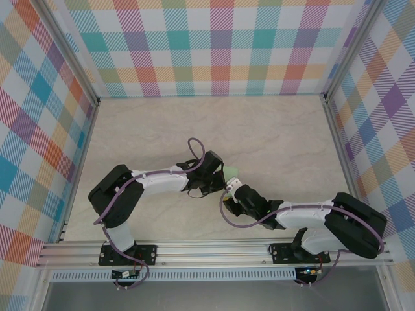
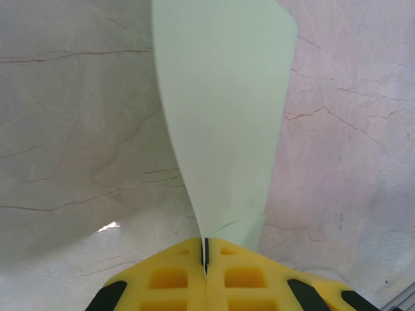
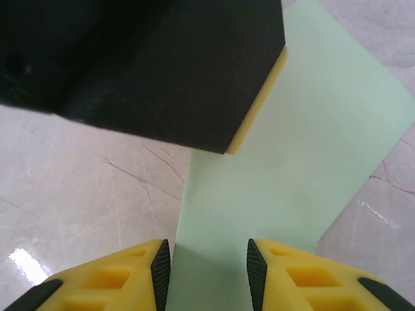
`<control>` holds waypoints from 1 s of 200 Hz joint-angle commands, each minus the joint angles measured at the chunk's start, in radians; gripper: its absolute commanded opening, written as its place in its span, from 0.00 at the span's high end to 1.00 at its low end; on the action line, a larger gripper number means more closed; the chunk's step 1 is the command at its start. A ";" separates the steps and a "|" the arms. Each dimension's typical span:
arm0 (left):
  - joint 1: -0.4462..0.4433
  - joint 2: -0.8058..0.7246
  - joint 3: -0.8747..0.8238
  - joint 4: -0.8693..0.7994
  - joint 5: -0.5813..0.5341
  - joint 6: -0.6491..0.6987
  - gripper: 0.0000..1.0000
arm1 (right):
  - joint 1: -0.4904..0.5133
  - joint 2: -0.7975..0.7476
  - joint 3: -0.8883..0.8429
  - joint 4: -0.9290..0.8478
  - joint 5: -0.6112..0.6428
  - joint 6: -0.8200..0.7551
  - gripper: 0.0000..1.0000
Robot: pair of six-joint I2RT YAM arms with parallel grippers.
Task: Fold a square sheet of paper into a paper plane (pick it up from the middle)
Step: Fold the wing for the fifth time at the center of the table.
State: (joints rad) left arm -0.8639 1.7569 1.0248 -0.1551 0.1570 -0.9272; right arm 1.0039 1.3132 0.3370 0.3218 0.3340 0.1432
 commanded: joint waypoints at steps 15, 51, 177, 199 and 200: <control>-0.015 0.002 0.026 -0.003 0.010 0.005 1.00 | 0.013 0.020 0.001 0.027 0.034 -0.010 0.63; -0.015 -0.005 0.027 -0.012 0.002 0.008 1.00 | 0.014 0.001 -0.019 0.040 0.053 -0.007 0.66; -0.016 -0.007 0.032 -0.005 -0.001 0.002 0.91 | 0.013 -0.005 -0.023 0.005 0.107 0.048 0.90; -0.015 -0.036 0.027 -0.010 -0.024 -0.004 0.77 | 0.001 -0.003 -0.026 -0.001 0.097 0.104 0.93; -0.015 -0.038 0.026 -0.011 -0.026 -0.005 0.77 | 0.000 -0.003 -0.026 0.000 0.095 0.105 0.93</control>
State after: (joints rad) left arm -0.8684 1.7569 1.0313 -0.1551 0.1558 -0.9260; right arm 1.0100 1.3247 0.3260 0.3355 0.4149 0.1780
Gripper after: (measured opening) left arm 0.166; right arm 0.080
